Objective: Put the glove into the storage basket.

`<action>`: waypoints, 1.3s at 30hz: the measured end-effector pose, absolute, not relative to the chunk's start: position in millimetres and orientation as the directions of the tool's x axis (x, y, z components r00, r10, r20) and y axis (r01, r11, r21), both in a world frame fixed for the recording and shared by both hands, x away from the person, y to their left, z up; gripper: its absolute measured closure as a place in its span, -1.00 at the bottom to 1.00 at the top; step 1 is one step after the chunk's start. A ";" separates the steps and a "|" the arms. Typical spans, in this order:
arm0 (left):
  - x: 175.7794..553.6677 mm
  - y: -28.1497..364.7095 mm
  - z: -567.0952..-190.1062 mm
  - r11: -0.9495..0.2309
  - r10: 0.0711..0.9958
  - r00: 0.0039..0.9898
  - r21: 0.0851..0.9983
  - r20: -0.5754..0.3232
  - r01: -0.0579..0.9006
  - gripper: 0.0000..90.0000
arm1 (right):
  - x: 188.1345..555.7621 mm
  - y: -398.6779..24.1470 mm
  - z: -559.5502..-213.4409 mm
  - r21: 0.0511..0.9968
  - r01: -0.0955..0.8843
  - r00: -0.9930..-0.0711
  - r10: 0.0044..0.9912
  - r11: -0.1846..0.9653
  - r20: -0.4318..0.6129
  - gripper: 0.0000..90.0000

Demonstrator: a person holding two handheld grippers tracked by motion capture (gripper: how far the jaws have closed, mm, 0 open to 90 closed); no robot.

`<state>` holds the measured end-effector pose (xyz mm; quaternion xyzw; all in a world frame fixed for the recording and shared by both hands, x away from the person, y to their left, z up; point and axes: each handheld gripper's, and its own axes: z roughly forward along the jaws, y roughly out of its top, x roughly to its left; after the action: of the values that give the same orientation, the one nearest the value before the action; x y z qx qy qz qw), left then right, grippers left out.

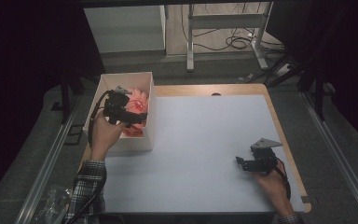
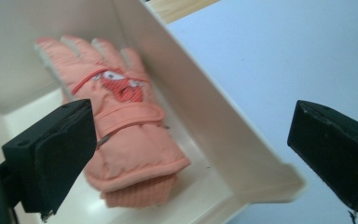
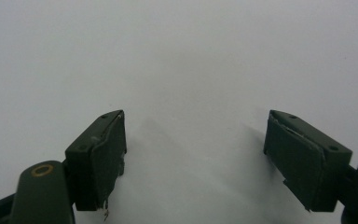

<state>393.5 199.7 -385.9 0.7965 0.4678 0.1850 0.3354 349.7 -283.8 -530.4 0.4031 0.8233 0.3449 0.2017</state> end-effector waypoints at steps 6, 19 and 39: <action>389.1 181.7 -380.1 -0.356 0.844 0.536 0.722 -0.024 0.594 -0.97 | 349.8 -283.9 -530.4 0.731 0.523 -0.595 0.802 0.438 -0.056 -0.53; 382.7 131.0 -388.9 -0.415 0.766 0.642 0.730 -0.043 0.543 -0.97 | 349.7 -283.8 -530.4 0.731 0.523 -0.594 0.803 0.438 -0.055 -0.53; 361.2 68.6 -412.2 -0.489 0.641 0.765 0.739 -0.056 0.464 -0.98 | 349.6 -283.9 -530.2 0.729 0.525 -0.594 0.802 0.439 -0.055 -0.53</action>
<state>361.2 68.6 -412.2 0.8552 0.3231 0.1142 0.3887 349.6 -283.9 -530.2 0.4028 0.8239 0.3439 0.2017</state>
